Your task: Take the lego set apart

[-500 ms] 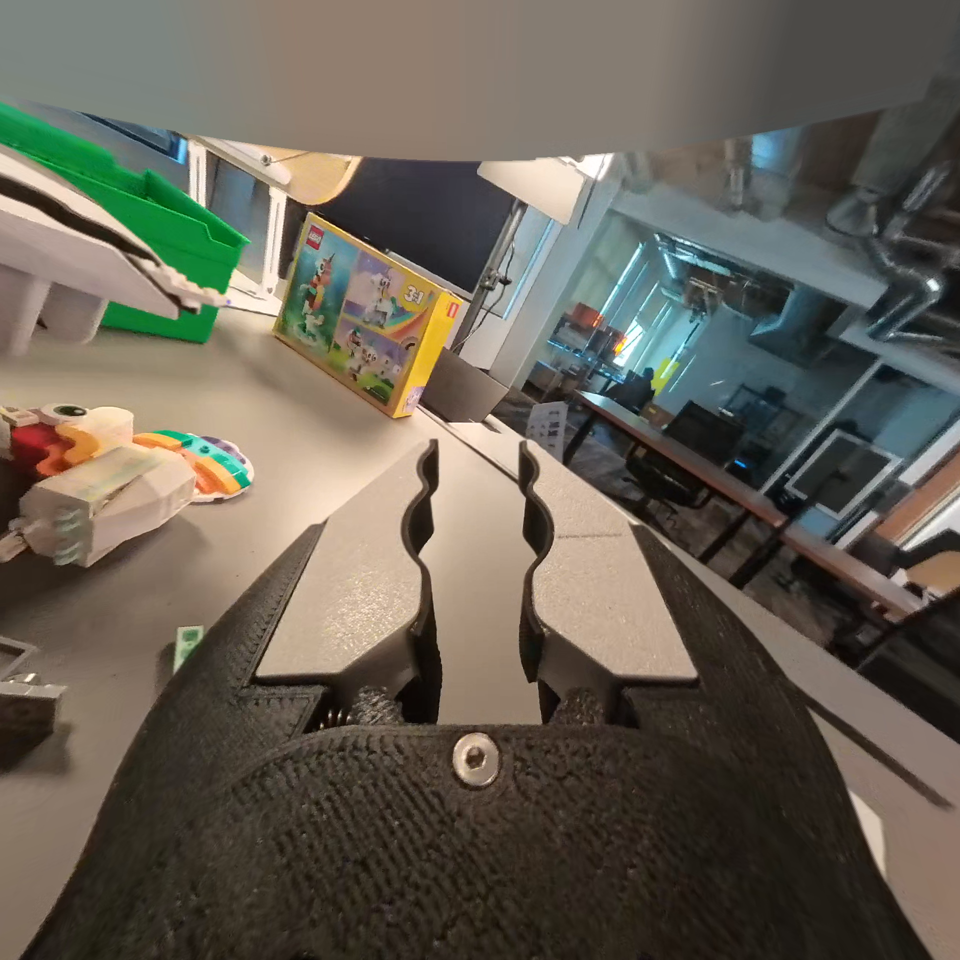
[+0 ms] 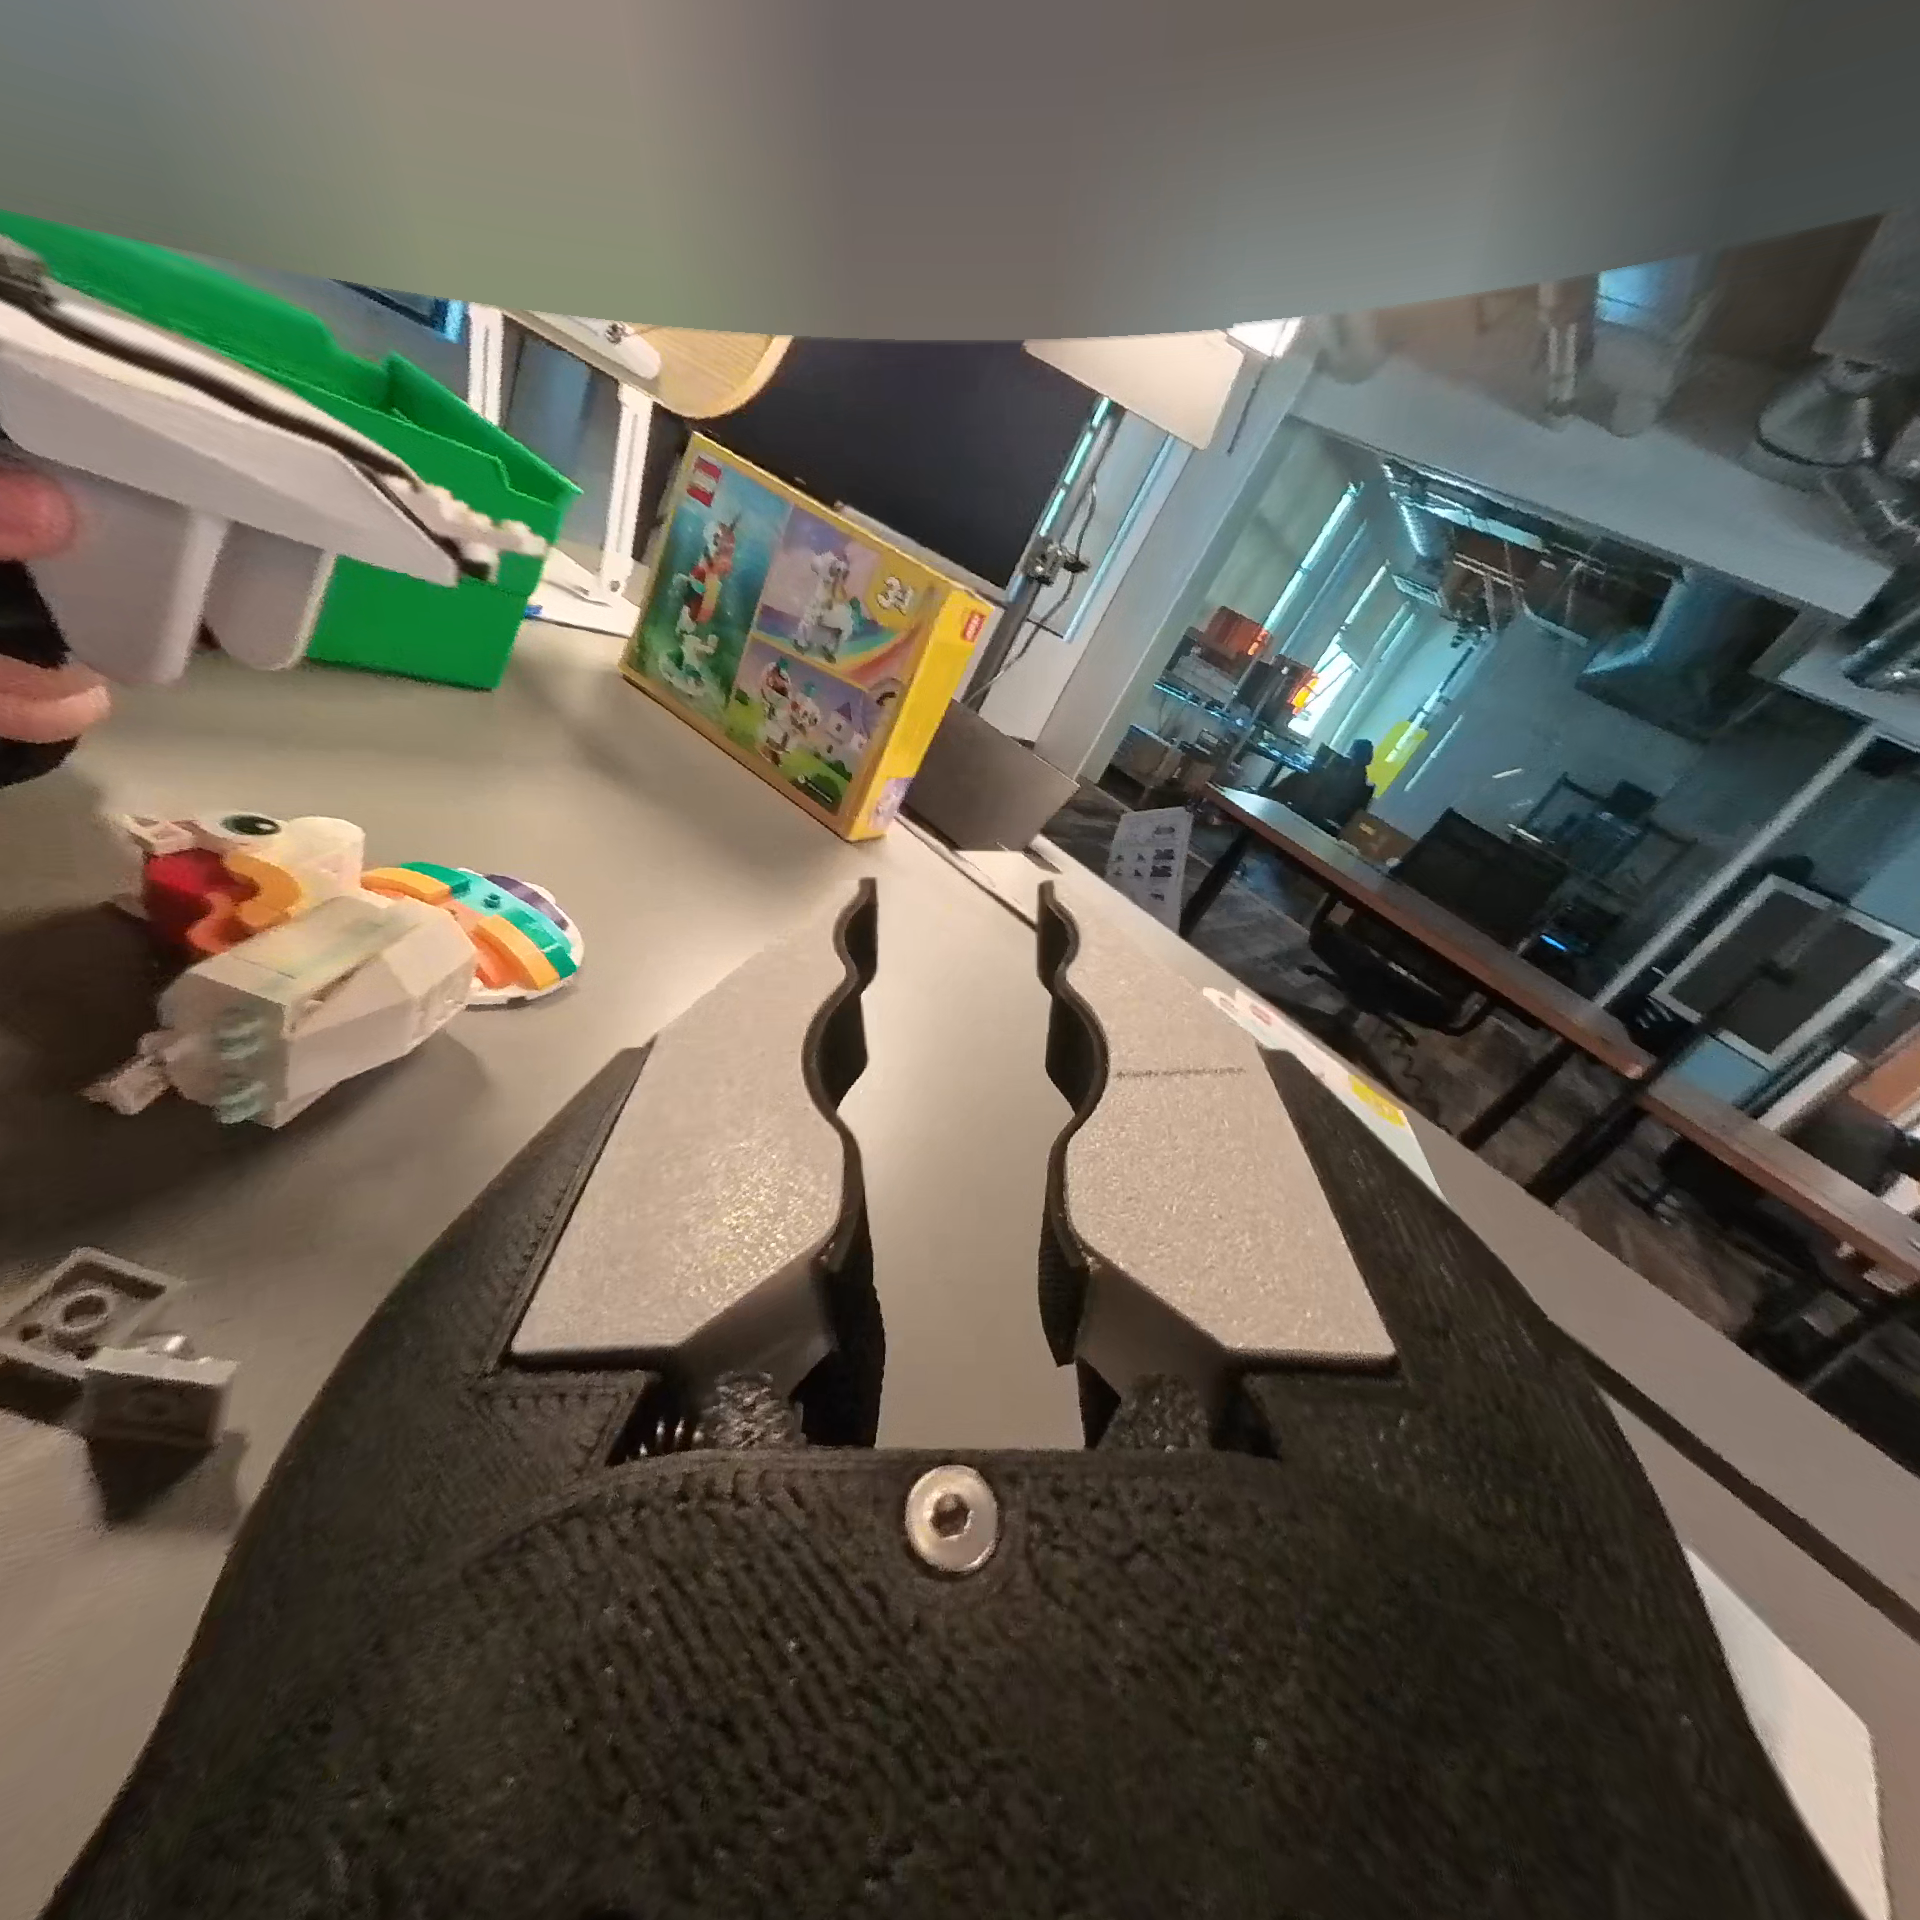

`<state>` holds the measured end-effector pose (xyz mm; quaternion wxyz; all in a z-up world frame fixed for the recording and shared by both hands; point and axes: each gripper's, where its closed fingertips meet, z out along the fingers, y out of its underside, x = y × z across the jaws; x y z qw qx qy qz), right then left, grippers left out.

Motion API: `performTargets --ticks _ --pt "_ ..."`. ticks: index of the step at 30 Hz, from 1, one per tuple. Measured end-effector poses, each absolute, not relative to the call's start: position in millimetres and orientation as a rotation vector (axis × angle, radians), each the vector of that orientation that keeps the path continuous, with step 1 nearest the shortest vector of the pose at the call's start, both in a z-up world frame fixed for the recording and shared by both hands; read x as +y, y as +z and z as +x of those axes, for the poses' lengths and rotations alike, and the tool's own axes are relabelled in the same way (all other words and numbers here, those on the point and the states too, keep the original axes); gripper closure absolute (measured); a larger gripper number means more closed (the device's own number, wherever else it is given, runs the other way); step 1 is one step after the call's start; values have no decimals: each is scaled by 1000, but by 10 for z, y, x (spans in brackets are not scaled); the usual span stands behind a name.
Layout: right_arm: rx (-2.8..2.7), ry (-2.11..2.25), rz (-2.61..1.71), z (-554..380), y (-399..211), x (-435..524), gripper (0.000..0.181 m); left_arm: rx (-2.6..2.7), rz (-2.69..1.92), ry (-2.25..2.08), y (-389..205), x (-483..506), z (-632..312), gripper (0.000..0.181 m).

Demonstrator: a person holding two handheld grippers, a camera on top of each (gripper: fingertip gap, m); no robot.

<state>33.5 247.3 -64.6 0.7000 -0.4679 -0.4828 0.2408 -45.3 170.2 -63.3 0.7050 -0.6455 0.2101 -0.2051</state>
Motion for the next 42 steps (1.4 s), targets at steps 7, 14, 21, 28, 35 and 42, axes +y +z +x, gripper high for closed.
performTargets --ticks 7,14,21,28,35,42 --pt "-1052 789 -1089 362 -578 2411 148 586 -1316 -310 -465 1635 -194 174" --pt "-880 1538 -1244 252 -346 2161 155 671 -1249 3 -425 1726 7 174" --pt "-709 2013 -1437 151 -376 2057 155 709 -1266 187 -524 1924 71 174" --pt "-675 2206 -1509 82 -497 1985 156 749 -1260 149 -556 1916 148 174" --pt "-792 2111 -1413 60 -491 1918 175 717 -1355 72 -638 1941 122 173" --pt "-1053 1562 -1089 181 -374 1878 175 677 -1385 -137 -579 1771 161 135"
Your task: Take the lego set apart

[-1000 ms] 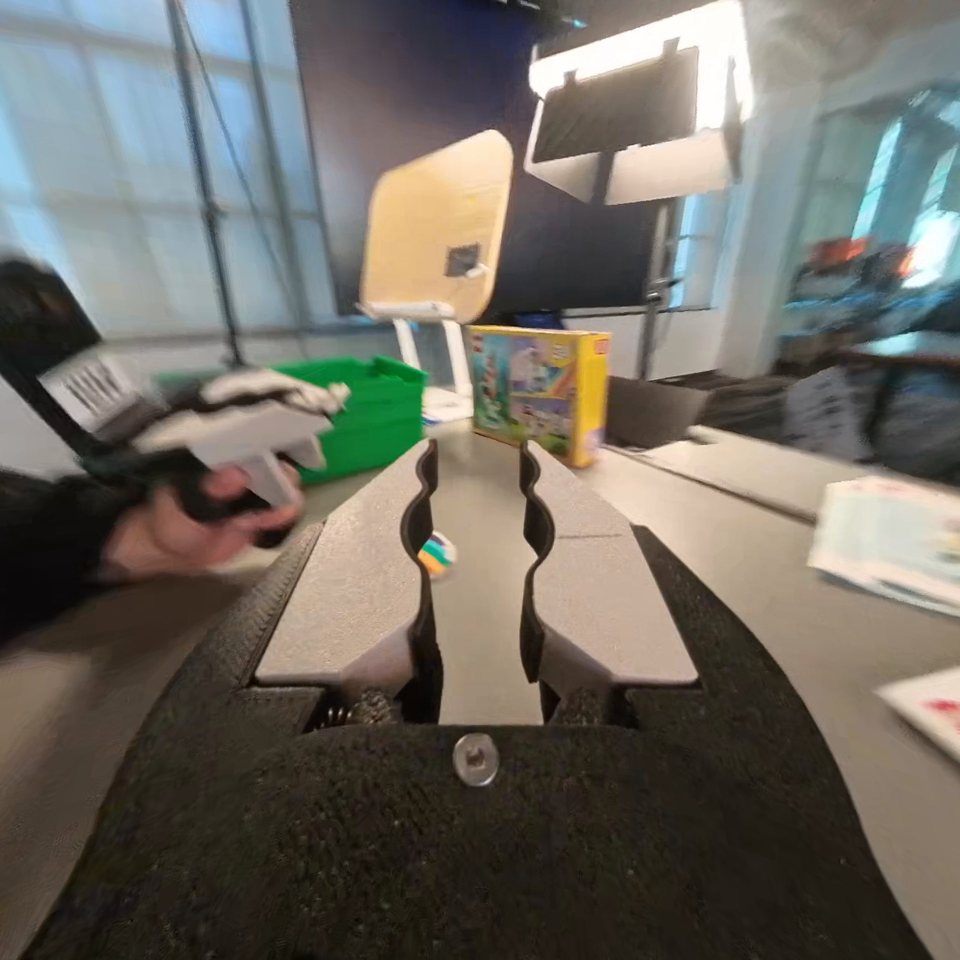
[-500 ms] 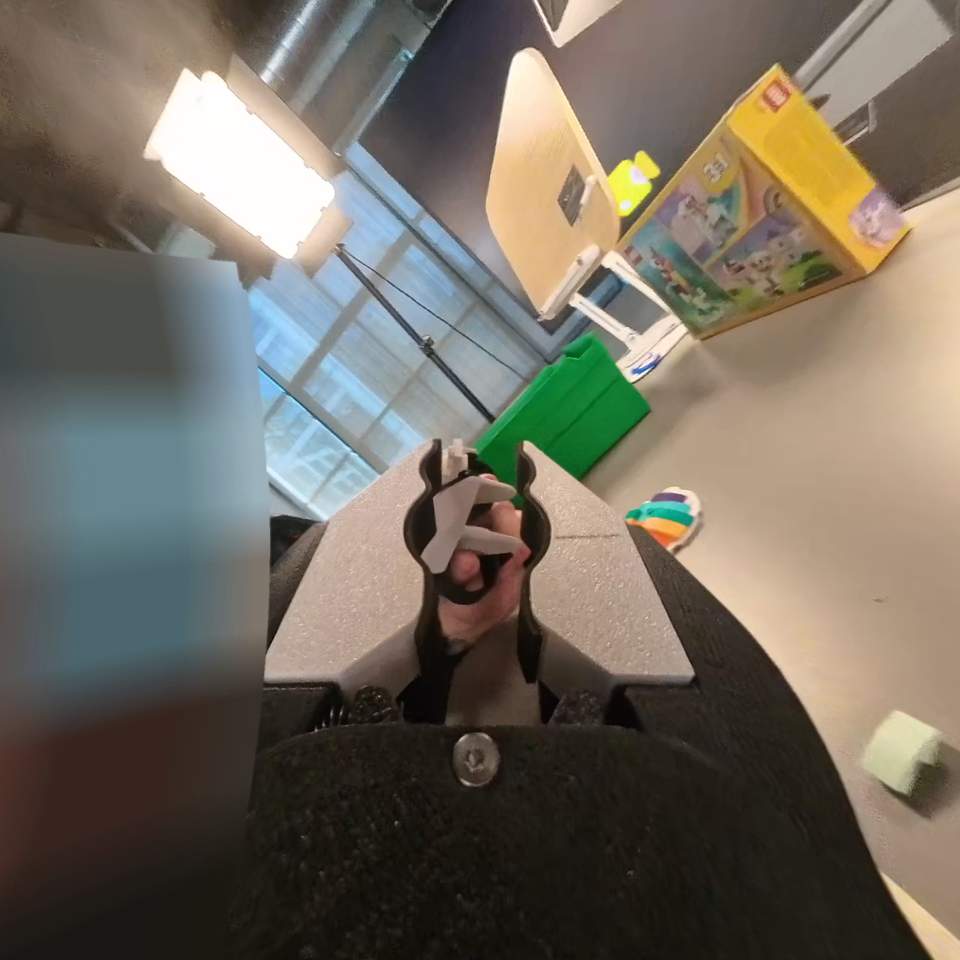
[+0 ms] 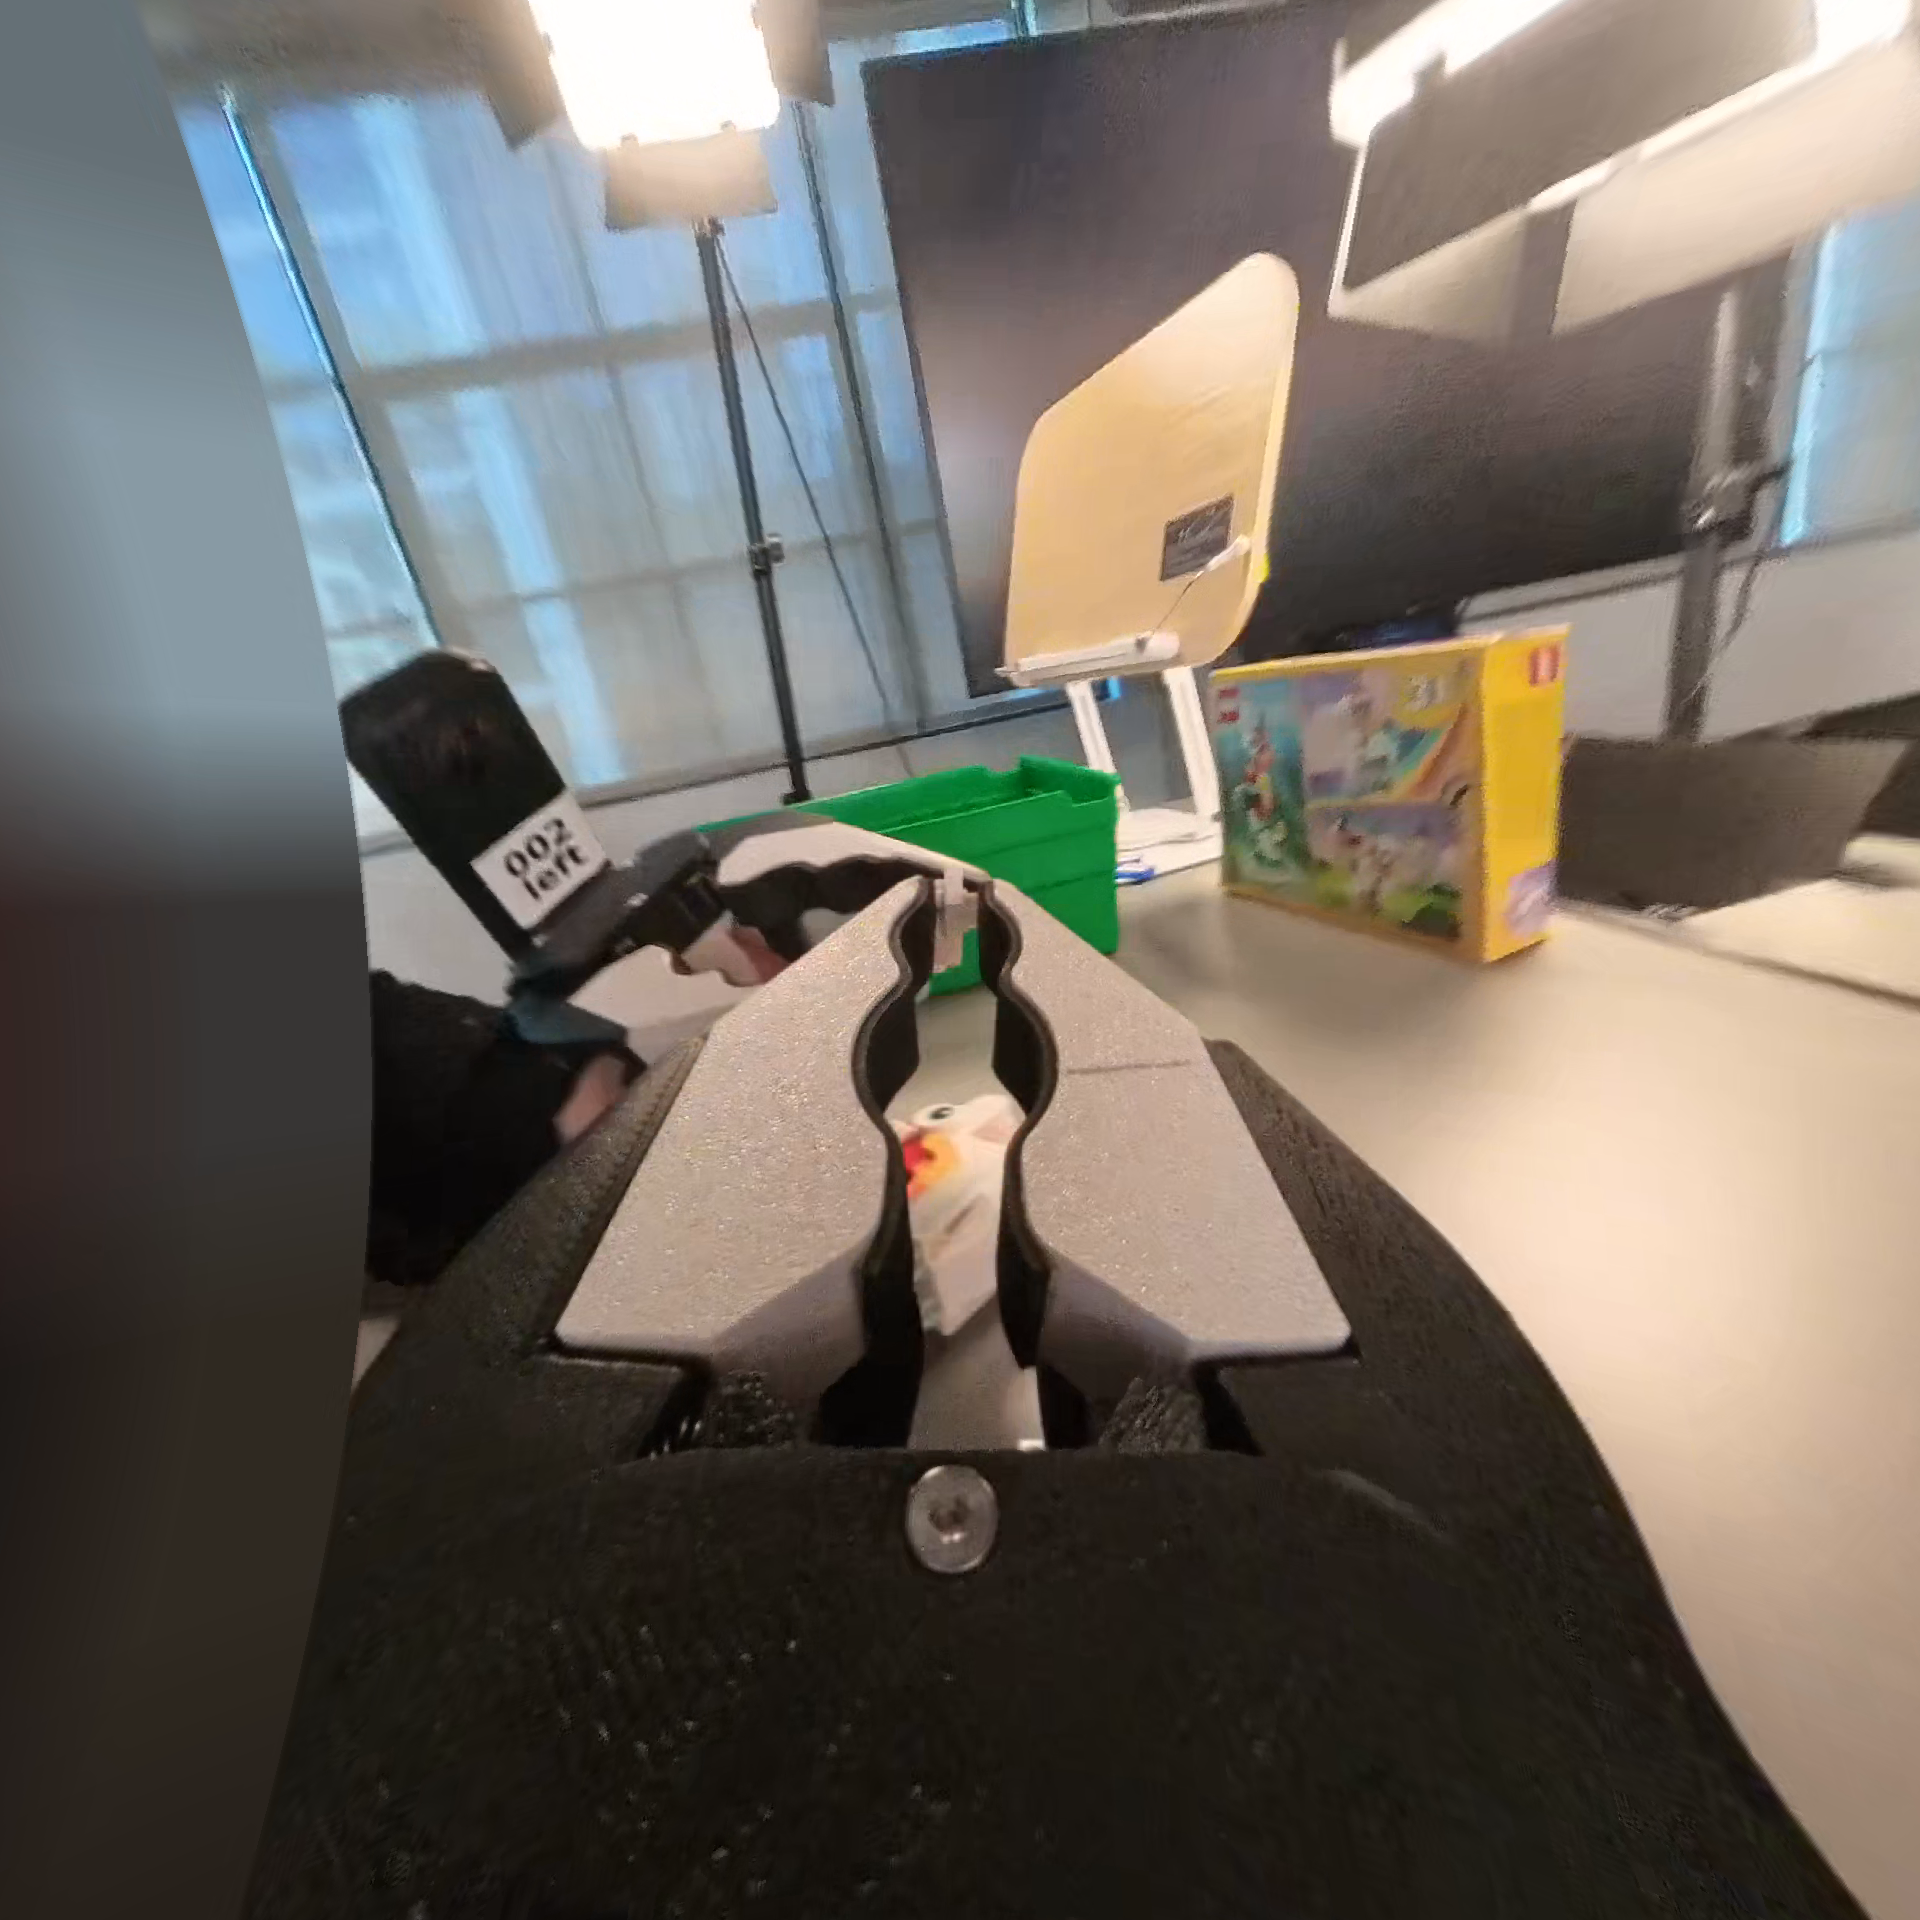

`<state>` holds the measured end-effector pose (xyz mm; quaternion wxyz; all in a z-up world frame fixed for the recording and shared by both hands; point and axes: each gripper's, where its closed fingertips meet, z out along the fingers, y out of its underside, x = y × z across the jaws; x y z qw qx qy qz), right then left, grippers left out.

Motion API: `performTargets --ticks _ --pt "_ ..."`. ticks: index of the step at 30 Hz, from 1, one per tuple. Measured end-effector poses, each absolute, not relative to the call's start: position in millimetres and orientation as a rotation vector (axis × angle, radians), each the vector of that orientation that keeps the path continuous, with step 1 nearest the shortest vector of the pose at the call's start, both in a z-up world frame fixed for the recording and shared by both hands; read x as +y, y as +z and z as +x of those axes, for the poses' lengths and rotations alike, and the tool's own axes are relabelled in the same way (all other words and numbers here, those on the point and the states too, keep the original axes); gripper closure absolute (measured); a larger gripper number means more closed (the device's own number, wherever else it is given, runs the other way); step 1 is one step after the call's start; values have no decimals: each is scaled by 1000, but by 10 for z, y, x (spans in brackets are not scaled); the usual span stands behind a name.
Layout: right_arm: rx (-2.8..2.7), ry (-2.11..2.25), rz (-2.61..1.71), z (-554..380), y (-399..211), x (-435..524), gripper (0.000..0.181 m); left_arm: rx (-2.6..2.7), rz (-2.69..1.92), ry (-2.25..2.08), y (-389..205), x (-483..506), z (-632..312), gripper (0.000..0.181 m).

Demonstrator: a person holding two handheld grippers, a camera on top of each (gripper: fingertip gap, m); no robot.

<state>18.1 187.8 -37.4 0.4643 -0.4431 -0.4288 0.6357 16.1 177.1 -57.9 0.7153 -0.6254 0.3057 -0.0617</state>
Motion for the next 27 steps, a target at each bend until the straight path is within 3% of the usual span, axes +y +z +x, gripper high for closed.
performTargets --ticks 7,19,27 --pt "-1126 1443 -965 187 -333 1746 175 714 -1356 -35 -565 1745 171 147" --pt "-972 1527 -1246 -15 -465 1845 175 807 -1249 488 -518 1790 95 180" --pt "-881 1491 -1349 -44 -532 1941 176 742 -1324 454 -551 1869 -1 167"
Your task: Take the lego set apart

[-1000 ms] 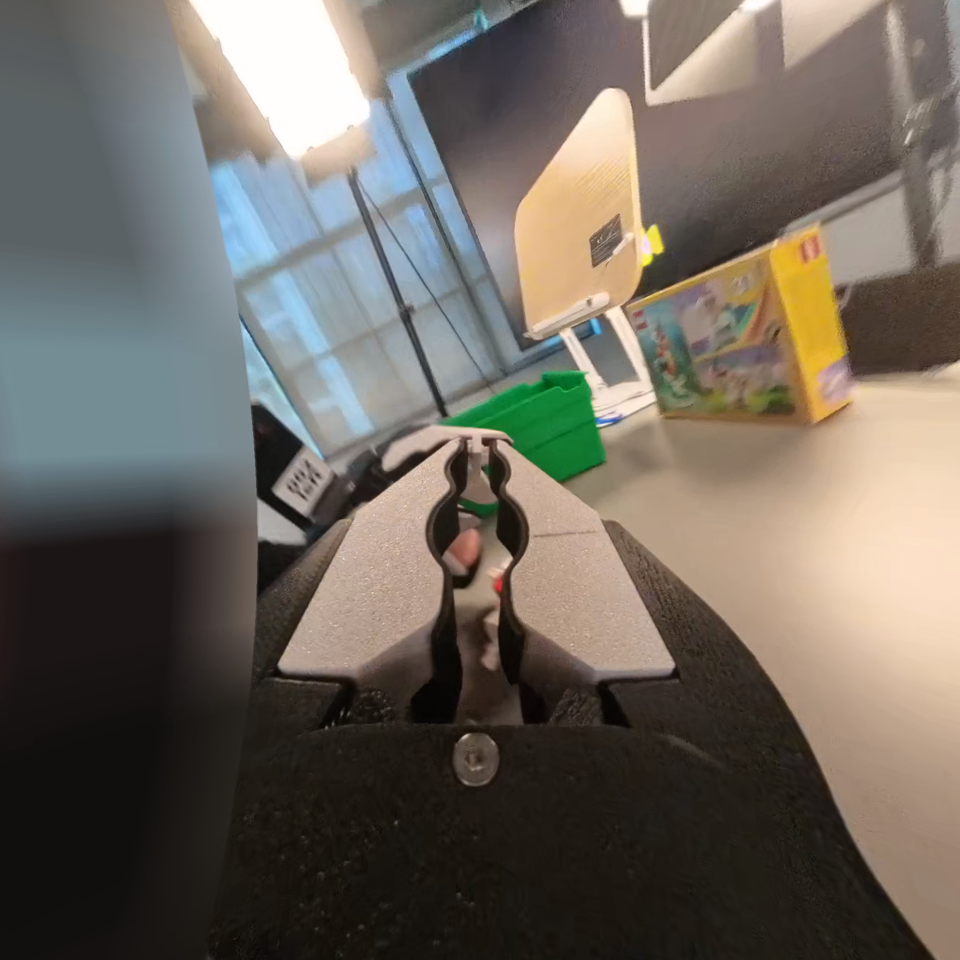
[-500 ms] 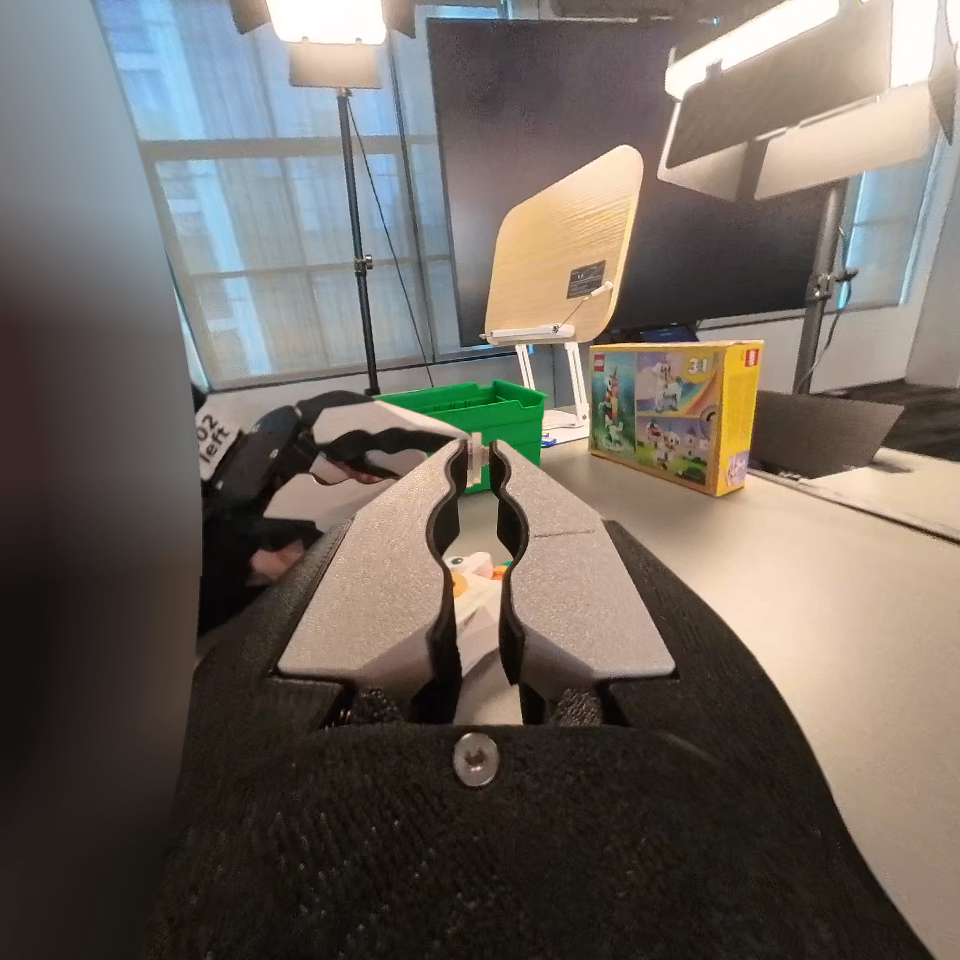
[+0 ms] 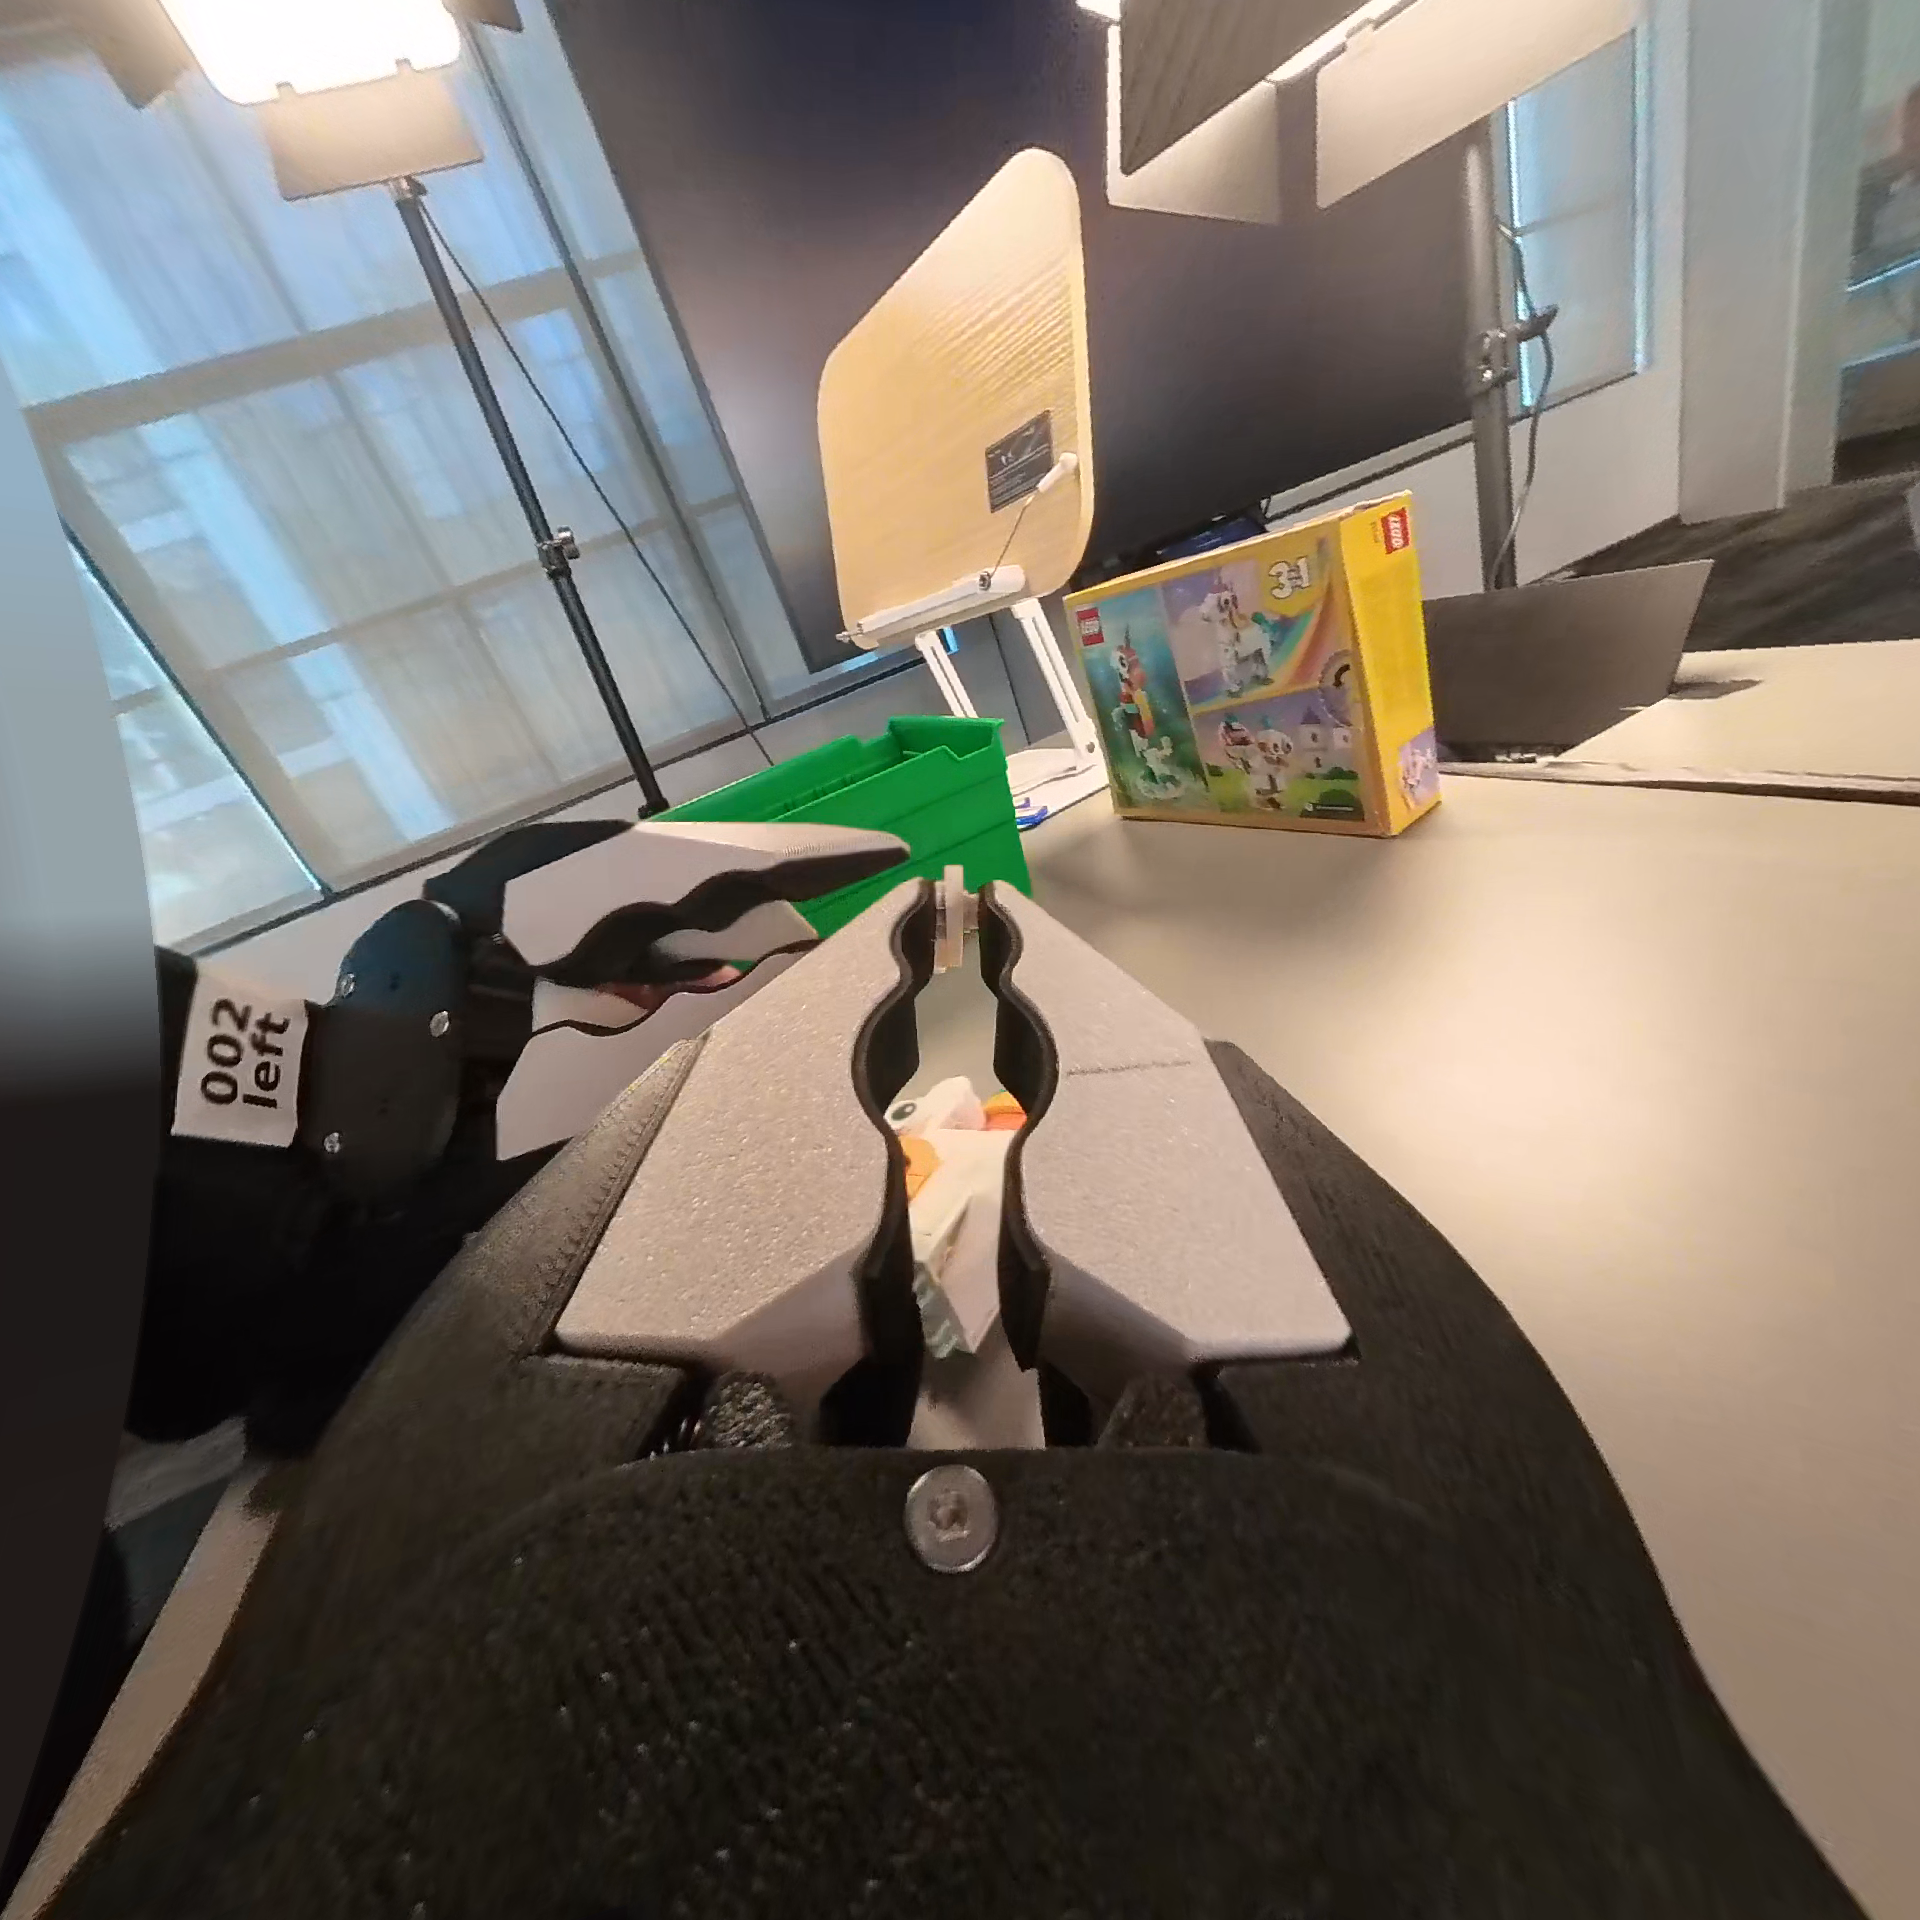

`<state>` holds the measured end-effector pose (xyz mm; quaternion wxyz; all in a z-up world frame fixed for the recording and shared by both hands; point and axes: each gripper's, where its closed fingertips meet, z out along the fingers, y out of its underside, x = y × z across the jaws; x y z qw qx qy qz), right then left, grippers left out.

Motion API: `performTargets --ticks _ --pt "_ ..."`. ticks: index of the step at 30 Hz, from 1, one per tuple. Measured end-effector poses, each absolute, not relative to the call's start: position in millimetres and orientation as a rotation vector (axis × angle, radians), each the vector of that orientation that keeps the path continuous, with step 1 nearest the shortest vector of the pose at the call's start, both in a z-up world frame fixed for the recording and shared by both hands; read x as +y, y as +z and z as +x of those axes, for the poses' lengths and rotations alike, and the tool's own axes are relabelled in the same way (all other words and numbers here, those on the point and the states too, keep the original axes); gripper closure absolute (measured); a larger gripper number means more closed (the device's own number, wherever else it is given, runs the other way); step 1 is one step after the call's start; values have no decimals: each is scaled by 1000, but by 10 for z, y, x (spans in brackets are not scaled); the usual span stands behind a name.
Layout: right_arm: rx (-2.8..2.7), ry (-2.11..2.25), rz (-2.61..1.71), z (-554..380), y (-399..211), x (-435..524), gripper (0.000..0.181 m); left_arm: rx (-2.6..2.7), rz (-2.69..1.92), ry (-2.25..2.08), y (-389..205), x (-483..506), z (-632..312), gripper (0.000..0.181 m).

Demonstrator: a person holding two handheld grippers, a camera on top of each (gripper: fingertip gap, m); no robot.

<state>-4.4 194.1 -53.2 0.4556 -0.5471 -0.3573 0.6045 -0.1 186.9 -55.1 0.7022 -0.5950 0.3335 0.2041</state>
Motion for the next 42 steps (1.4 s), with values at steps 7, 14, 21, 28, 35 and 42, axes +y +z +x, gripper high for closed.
performTargets --ticks 7,14,21,28,35,42 --pt "-869 1502 -1380 -47 -565 1960 176 724 -1415 358 -668 1947 -9 170" --pt "-905 1319 -1424 -66 -656 2001 176 768 -1518 354 -756 1989 2 175" --pt "-916 1165 -1488 -68 -788 2073 176 802 -1560 365 -878 2037 -2 176" --pt "-916 1219 -1515 -74 -823 2075 177 770 -1582 312 -905 2026 -5 176" --pt "-789 1093 -1630 74 -939 2410 178 748 -1504 332 -759 1888 -23 175" --pt "-704 1245 -1646 264 -916 2589 178 674 -1568 241 -800 1859 -136 175"
